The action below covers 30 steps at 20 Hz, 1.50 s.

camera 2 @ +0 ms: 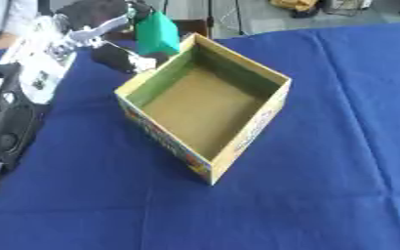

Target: Pick up objects on the table and place them in the box.

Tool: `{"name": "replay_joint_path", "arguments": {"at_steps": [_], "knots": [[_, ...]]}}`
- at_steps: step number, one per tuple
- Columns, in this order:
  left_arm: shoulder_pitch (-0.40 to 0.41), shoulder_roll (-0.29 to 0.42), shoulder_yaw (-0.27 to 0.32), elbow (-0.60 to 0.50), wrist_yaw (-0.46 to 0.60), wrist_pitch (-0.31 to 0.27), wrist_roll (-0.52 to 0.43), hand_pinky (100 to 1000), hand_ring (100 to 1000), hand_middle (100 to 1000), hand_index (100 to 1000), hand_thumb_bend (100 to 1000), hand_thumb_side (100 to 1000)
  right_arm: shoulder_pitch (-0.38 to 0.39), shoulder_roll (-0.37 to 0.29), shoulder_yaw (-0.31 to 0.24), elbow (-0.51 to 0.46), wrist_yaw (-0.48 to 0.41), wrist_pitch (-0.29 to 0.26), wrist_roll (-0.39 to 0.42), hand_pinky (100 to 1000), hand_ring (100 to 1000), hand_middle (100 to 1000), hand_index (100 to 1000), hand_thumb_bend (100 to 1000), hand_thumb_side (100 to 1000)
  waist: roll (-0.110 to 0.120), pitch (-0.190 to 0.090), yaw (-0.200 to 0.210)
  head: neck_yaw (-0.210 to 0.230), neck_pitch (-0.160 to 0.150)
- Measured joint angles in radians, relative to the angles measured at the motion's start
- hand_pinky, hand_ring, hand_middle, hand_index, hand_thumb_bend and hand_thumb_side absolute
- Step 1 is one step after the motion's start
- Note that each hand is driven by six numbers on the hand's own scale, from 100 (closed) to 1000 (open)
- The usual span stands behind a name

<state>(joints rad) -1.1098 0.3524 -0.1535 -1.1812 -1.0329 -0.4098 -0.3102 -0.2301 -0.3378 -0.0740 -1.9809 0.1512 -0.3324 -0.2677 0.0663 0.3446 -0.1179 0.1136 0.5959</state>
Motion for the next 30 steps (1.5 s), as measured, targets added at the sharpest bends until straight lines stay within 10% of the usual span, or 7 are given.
{"name": "replay_joint_path", "arguments": {"at_steps": [19,26,30], "knots": [[0.043,-0.107,-0.046,0.145,-0.139,-0.059,0.041,499,524,376,589,100,670,-0.017,0.008,0.001,0.0,-0.008,0.008,-0.011,848,859,720,835,100,746,0.005,0.005,-0.011,0.002,-0.009],[0.044,-0.113,-0.046,0.162,-0.164,-0.072,0.054,678,762,739,921,100,771,-0.017,0.008,0.001,0.0,-0.011,0.011,-0.009,848,859,719,834,100,743,0.006,0.006,-0.012,0.001,-0.01],[0.044,-0.113,-0.046,0.152,-0.165,-0.076,0.076,769,863,866,1000,394,881,-0.017,0.009,0.001,0.0,-0.011,0.014,-0.007,848,859,719,833,100,741,0.007,0.007,-0.012,0.0,-0.01]]}}
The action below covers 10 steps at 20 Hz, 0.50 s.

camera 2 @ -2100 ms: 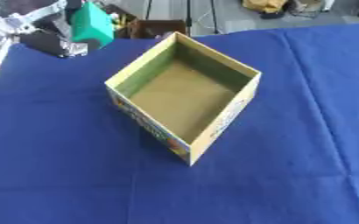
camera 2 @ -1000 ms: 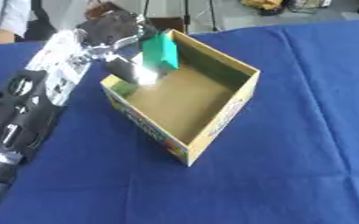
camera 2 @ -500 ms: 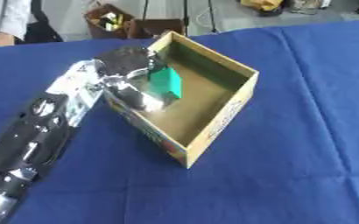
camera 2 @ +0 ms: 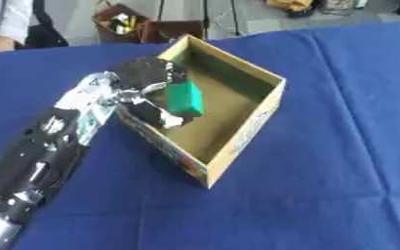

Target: Pick up objects on the table and place them in the box.

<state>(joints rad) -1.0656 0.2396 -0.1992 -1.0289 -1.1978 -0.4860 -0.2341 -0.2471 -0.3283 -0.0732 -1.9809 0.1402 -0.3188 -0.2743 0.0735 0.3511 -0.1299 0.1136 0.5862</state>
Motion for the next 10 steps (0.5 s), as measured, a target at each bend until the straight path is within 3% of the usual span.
{"name": "replay_joint_path", "arguments": {"at_steps": [2,5,10], "knots": [[0.0,0.0,0.0,-0.006,0.0,-0.004,0.015,788,886,890,1000,514,903,0.0,0.002,0.0,0.0,0.0,0.001,0.001,848,859,719,833,100,742,0.0,0.0,-0.001,0.0,0.0],[0.0,0.0,0.0,-0.006,-0.008,-0.008,0.027,812,907,910,1000,581,911,0.0,0.005,0.0,0.0,0.0,0.001,0.001,848,859,719,833,100,742,0.0,0.0,-0.003,0.0,0.0],[0.004,0.0,0.002,-0.006,-0.019,-0.01,0.041,801,891,882,1000,533,930,0.0,0.006,0.0,0.0,-0.001,0.001,0.001,846,858,720,833,100,742,0.0,0.0,0.001,0.0,0.0]]}}
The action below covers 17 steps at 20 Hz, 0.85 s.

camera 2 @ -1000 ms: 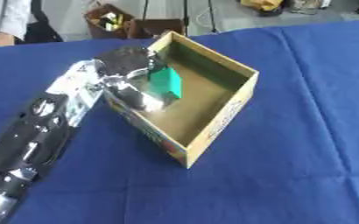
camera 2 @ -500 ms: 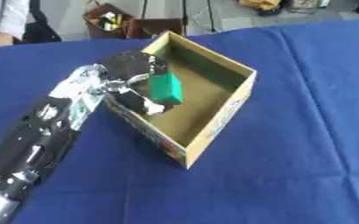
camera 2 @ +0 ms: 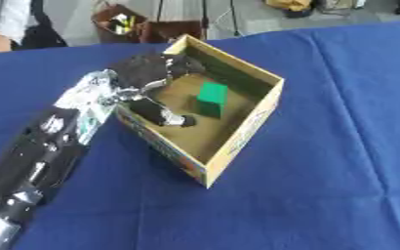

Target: Pick up objects on the table and place them in the box.

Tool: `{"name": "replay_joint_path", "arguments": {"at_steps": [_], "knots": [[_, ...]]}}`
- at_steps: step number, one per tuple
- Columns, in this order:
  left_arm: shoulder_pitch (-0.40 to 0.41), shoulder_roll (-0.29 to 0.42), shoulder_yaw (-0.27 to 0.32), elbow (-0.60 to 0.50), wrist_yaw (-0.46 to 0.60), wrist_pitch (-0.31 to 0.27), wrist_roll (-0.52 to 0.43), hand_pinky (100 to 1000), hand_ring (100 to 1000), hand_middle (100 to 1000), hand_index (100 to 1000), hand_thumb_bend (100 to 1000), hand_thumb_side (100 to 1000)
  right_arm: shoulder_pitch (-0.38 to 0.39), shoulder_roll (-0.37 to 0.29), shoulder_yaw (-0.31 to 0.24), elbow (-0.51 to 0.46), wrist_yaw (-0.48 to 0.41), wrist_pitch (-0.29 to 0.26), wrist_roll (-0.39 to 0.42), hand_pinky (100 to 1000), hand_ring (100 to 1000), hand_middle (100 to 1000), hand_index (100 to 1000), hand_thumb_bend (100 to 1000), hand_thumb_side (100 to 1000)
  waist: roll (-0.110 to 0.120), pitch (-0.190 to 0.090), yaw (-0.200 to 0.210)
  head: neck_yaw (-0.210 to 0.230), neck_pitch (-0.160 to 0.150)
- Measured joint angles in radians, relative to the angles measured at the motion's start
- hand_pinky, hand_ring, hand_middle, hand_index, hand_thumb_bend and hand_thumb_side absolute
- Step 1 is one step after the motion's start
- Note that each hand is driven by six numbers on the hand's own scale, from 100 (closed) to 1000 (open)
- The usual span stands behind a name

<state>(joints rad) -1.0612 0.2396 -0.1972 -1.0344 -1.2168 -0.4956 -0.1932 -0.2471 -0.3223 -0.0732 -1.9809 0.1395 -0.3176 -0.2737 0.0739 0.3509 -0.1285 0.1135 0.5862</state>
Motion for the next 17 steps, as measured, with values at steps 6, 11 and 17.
{"name": "replay_joint_path", "arguments": {"at_steps": [6,11,17], "knots": [[0.033,0.023,0.024,-0.094,0.081,0.021,0.048,772,825,841,990,513,967,0.003,-0.001,-0.001,0.0,-0.001,-0.001,-0.006,845,858,720,832,100,746,0.004,-0.012,0.018,-0.008,0.001],[0.127,0.102,0.071,-0.28,0.359,0.099,0.114,713,746,791,932,340,930,0.017,-0.005,-0.009,0.0,-0.001,-0.001,-0.019,845,858,721,832,100,747,0.0,-0.018,0.044,-0.031,0.006],[0.273,0.226,0.145,-0.549,0.797,0.261,0.17,668,667,723,892,291,908,0.027,-0.008,-0.02,0.0,0.002,-0.004,-0.034,843,857,721,832,100,755,-0.015,-0.021,0.068,-0.06,0.011]]}}
